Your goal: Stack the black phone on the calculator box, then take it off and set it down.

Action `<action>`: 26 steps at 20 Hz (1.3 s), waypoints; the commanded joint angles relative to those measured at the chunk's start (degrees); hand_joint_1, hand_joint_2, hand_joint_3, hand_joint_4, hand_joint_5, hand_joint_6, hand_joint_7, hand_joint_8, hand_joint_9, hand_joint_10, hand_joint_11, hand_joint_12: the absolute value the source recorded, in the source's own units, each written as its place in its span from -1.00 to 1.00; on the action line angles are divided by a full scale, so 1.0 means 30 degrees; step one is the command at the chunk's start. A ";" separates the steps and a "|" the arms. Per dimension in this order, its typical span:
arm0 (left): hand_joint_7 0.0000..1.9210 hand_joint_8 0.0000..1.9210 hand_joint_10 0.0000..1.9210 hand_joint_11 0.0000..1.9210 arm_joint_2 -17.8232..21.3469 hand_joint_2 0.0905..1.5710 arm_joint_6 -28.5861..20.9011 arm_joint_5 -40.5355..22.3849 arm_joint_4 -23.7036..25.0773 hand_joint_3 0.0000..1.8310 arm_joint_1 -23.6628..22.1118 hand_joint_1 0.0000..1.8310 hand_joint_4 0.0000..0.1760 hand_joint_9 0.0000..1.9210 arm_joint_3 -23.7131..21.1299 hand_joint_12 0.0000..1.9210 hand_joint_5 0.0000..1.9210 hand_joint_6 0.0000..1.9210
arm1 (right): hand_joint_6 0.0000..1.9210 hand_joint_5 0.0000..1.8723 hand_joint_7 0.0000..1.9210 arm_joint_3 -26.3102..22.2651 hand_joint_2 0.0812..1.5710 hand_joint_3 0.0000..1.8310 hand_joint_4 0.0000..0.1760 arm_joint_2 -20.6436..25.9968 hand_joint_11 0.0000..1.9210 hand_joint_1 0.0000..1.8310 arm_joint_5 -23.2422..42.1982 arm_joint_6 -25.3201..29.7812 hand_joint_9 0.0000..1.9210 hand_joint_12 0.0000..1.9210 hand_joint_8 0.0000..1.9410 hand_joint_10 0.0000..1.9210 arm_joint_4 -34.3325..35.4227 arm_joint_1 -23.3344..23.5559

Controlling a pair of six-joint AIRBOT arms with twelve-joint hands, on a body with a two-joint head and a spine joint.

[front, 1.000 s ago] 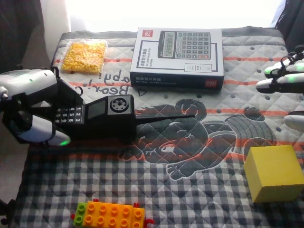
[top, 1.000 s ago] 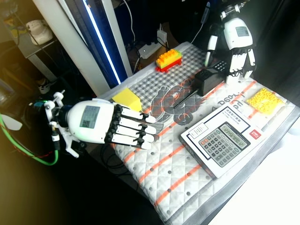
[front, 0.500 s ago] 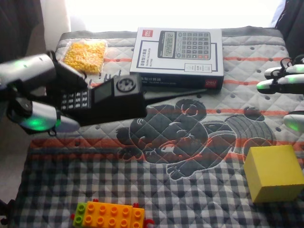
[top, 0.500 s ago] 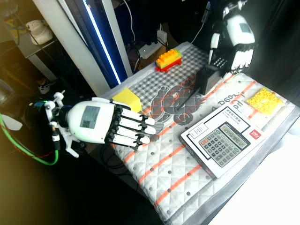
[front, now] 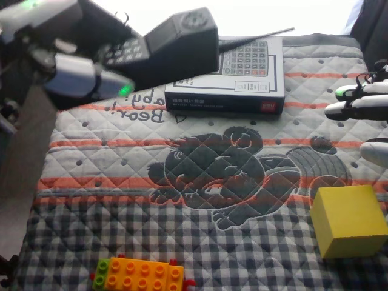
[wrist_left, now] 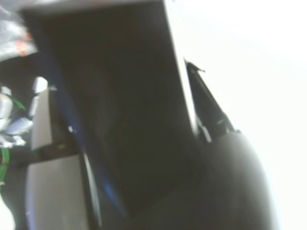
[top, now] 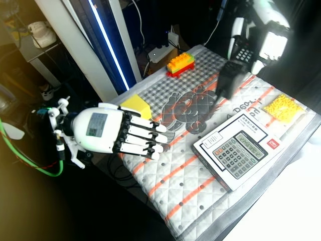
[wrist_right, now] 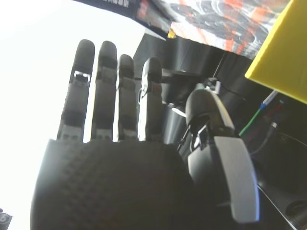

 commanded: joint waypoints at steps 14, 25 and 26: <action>0.11 0.15 0.47 0.03 -0.6683 0.32 -0.0332 -0.0194 -0.0309 -1.00 -0.2057 0.40 -1.00 0.19 0.5964 0.75 0.23 -0.58 | -0.99 -0.45 -0.55 0.0590 0.78 -1.00 -0.18 -0.0759 -0.62 -0.81 0.2460 0.0019 -0.54 -0.68 -0.99 -0.99 -0.0038 0.1079; -0.41 -1.00 -0.99 -0.98 -0.8161 0.05 -0.1077 -0.0134 -0.0605 -1.00 -0.1700 0.10 -0.25 -0.45 0.7150 0.01 -0.47 -1.00 | -1.00 -0.47 -0.56 0.0793 0.78 -1.00 -0.25 -0.1216 -0.62 -0.86 0.2741 0.0027 -0.54 -0.70 -1.00 -1.00 -0.0128 0.1367; -0.49 -1.00 -1.00 -1.00 -0.7997 0.04 -0.1415 -0.0255 -0.0592 -1.00 -0.1690 0.06 0.52 -0.53 0.7078 -0.11 -0.56 -1.00 | -1.00 -0.46 -0.56 0.0789 0.77 -1.00 -0.33 -0.1216 -0.62 -0.87 0.2739 0.0036 -0.54 -0.70 -1.00 -1.00 -0.0128 0.1366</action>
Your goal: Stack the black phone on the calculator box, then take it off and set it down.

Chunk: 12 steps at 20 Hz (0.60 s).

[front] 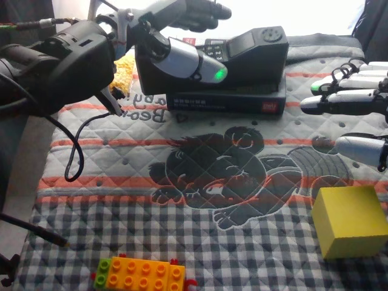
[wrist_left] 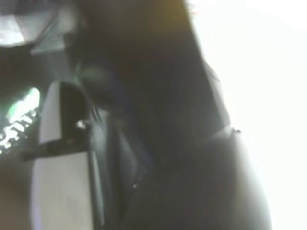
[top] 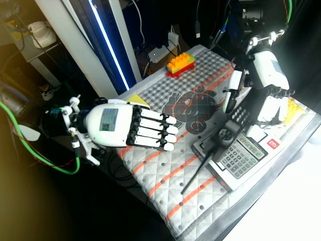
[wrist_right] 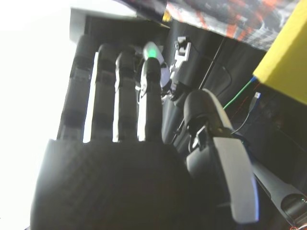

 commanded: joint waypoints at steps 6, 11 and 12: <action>-0.78 -1.00 -1.00 -1.00 0.2015 0.00 -0.0897 -0.3899 0.0236 -1.00 0.0304 -0.09 1.00 -0.75 -0.1804 -0.34 -0.89 -1.00 | -1.00 -0.43 -0.54 -0.0017 0.77 -1.00 -0.56 0.0167 -0.64 -0.69 0.2366 0.0301 -0.51 -0.56 -1.00 -1.00 0.0559 0.0265; -0.93 -1.00 -1.00 -1.00 0.6123 -0.05 -0.1109 -0.7322 0.0400 -1.00 0.2101 -0.20 1.00 -0.95 -0.5744 -0.89 -0.97 -1.00 | -1.00 -0.38 -0.46 -0.0624 0.70 -1.00 -0.45 0.0975 -0.61 -0.56 0.4295 0.0305 -0.51 -0.81 -1.00 -1.00 0.0555 0.0338; -0.93 -1.00 -1.00 -1.00 0.6738 -0.07 -0.1140 -0.7860 0.0400 -1.00 0.2550 -0.22 1.00 -0.95 -0.6372 -0.86 -0.96 -1.00 | -1.00 -0.37 -0.44 -0.0609 0.67 -1.00 -0.30 0.1009 -0.61 -0.54 0.4386 0.0303 -0.50 -0.88 -1.00 -1.00 0.0555 0.0510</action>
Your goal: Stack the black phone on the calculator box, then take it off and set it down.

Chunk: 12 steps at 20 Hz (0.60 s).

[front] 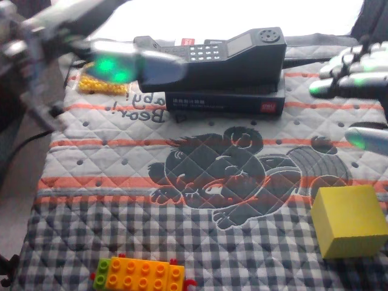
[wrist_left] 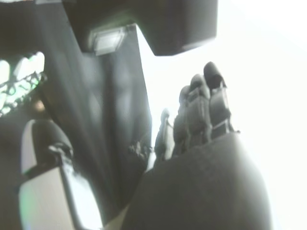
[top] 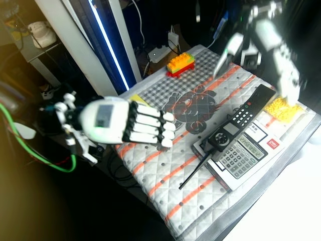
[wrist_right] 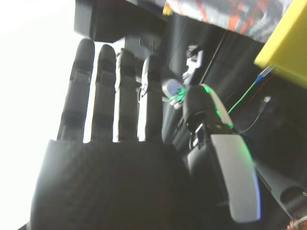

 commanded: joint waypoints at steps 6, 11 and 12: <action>-0.98 -0.99 -1.00 -1.00 0.3292 -0.15 -0.0731 -0.5753 0.0067 -1.00 0.3560 -0.15 1.00 -1.00 -0.3240 -1.00 -0.97 -1.00 | -1.00 -0.49 -0.64 0.1109 0.39 -1.00 0.19 -0.0986 -0.67 -0.21 0.1241 -0.0003 -0.68 -0.98 -1.00 -1.00 0.0537 0.2280; -0.96 -0.98 -1.00 -1.00 0.4768 -0.08 -0.0739 -0.8280 -0.0834 -0.98 0.6163 -0.07 0.94 -1.00 -0.4995 -1.00 -0.94 -0.99 | -1.00 -0.63 -0.66 0.2645 0.25 -1.00 0.69 -0.2621 -0.64 -0.26 -0.0686 -0.0003 -0.67 -0.98 -1.00 -1.00 0.0501 0.4711; -0.95 -0.98 -1.00 -1.00 0.4890 -0.09 -0.0741 -0.8840 -0.0974 -0.99 0.6624 -0.07 0.99 -1.00 -0.5211 -1.00 -0.93 -0.99 | -1.00 -0.65 -0.67 0.3162 0.23 -1.00 0.60 -0.3211 -0.64 -0.24 -0.1487 -0.0013 -0.68 -0.98 -1.00 -1.00 0.0446 0.5339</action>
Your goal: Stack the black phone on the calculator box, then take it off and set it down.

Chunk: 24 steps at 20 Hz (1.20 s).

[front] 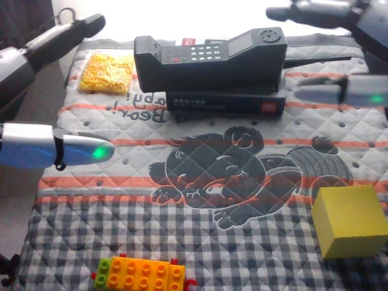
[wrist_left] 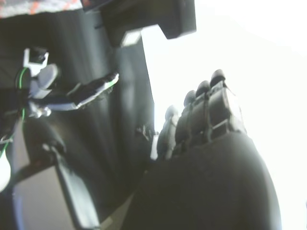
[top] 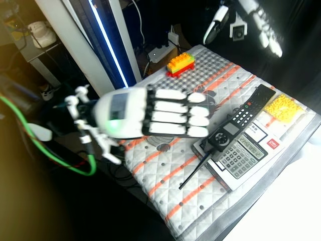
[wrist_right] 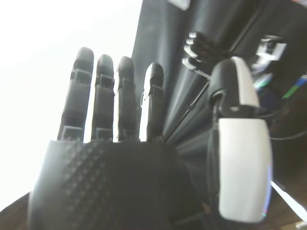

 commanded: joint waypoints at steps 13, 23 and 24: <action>-0.93 -0.98 -1.00 -1.00 -0.0074 -0.14 -0.0176 -0.3870 -0.0681 -1.00 0.0968 0.00 0.98 -1.00 -0.0370 -1.00 -0.90 -0.99 | -1.00 -0.64 -0.58 0.4587 0.05 -1.00 0.68 -0.4362 -0.94 -0.03 -0.5246 -0.0146 -0.50 0.51 -0.99 -0.98 -0.0420 0.4366; -0.88 -0.99 -1.00 -1.00 -0.0162 -0.08 -0.0291 -0.4000 -0.0670 -0.98 0.0960 0.03 0.42 -0.96 -0.0267 -1.00 -0.85 -0.99 | -1.00 -0.45 0.09 0.5466 0.12 -1.00 -1.00 -0.5363 -0.38 0.05 -0.6497 -0.0146 -0.15 0.63 -0.96 -0.15 -0.0619 0.4347; -0.90 -1.00 -1.00 -1.00 -0.0166 -0.11 -0.0298 -0.4021 -0.0670 -0.99 0.0964 0.10 0.54 -0.98 -0.0271 -1.00 -0.85 -0.99 | -0.97 -0.27 0.12 0.5460 0.17 -1.00 -1.00 -0.5363 -0.56 0.13 -0.6497 -0.0146 -0.23 0.50 -0.97 -0.33 -0.0619 0.4347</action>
